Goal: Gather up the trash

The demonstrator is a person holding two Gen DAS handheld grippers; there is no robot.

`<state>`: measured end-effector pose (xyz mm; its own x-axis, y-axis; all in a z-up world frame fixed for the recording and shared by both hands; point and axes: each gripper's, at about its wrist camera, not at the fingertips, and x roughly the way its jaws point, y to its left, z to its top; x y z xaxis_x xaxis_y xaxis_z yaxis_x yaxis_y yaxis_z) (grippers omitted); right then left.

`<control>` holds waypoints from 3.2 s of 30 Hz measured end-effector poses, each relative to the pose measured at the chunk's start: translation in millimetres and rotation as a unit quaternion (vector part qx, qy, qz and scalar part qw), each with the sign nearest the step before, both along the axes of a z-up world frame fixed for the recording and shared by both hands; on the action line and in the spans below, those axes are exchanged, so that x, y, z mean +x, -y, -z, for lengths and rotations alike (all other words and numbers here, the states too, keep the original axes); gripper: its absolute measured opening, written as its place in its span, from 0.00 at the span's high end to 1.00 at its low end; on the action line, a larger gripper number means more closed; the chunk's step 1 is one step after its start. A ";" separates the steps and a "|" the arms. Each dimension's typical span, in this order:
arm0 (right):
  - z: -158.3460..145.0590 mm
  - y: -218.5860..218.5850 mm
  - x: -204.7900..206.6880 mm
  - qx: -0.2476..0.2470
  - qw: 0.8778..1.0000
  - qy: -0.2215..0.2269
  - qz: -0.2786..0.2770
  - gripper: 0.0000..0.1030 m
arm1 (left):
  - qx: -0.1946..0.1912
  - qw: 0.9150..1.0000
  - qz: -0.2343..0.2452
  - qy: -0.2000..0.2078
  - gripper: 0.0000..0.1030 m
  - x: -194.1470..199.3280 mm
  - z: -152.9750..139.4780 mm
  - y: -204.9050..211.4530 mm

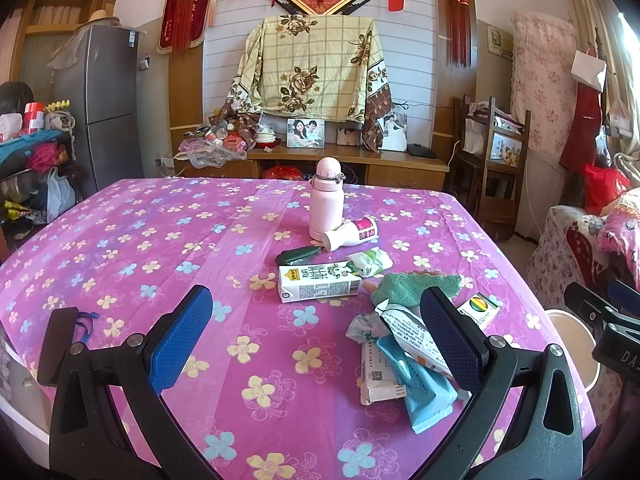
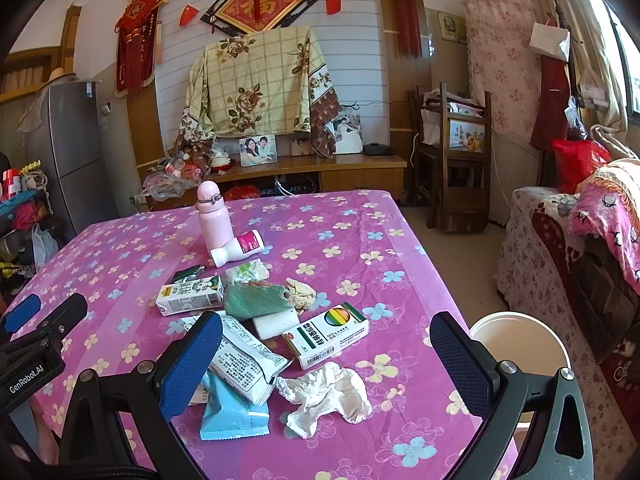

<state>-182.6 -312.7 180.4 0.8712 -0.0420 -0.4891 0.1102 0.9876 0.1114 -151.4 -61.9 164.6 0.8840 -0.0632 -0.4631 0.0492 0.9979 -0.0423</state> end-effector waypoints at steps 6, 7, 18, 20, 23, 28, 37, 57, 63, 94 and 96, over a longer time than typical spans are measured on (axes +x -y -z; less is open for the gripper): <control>-0.7 5.6 -0.2 0.000 1.000 -0.002 0.003 0.00 | 0.000 1.000 0.000 0.000 0.00 -0.5 0.3 -0.2; -0.3 5.9 0.1 -0.001 1.000 -0.004 0.004 0.00 | 0.000 1.000 0.000 0.000 0.00 -1.0 1.1 -0.2; 2.1 6.1 1.4 0.000 1.000 -0.006 0.003 0.00 | -0.004 1.000 -0.005 -0.006 0.00 0.0 5.9 -1.3; 3.7 5.1 1.9 -0.001 1.000 -0.007 0.004 0.00 | -0.004 1.000 -0.004 -0.006 0.00 0.0 5.8 -1.5; 5.7 4.2 2.3 0.001 1.000 -0.010 0.003 0.00 | -0.002 1.000 -0.004 -0.007 0.00 0.1 6.1 -1.2; 8.1 2.5 2.3 -0.001 1.000 -0.013 0.001 0.00 | -0.001 1.000 -0.005 -0.008 0.00 0.6 10.6 -1.3; 12.4 3.6 2.2 0.000 1.000 -0.021 0.002 0.00 | 0.000 1.000 -0.004 -0.013 0.00 0.3 15.9 -0.9; 25.8 12.0 10.6 0.003 0.999 -0.046 0.005 0.00 | 0.008 0.999 0.001 -0.031 0.00 6.2 26.9 9.0; 38.0 19.6 16.8 0.003 0.997 -0.073 0.008 0.00 | 0.017 0.999 0.004 -0.048 0.00 12.5 36.3 11.4; 140.4 29.1 89.1 0.127 0.965 -0.211 -0.089 0.27 | -0.013 0.976 0.081 -0.200 0.01 113.7 82.4 39.5; 140.7 28.3 91.0 0.125 0.966 -0.205 -0.092 0.31 | -0.020 0.974 0.087 -0.210 0.03 124.5 83.8 44.3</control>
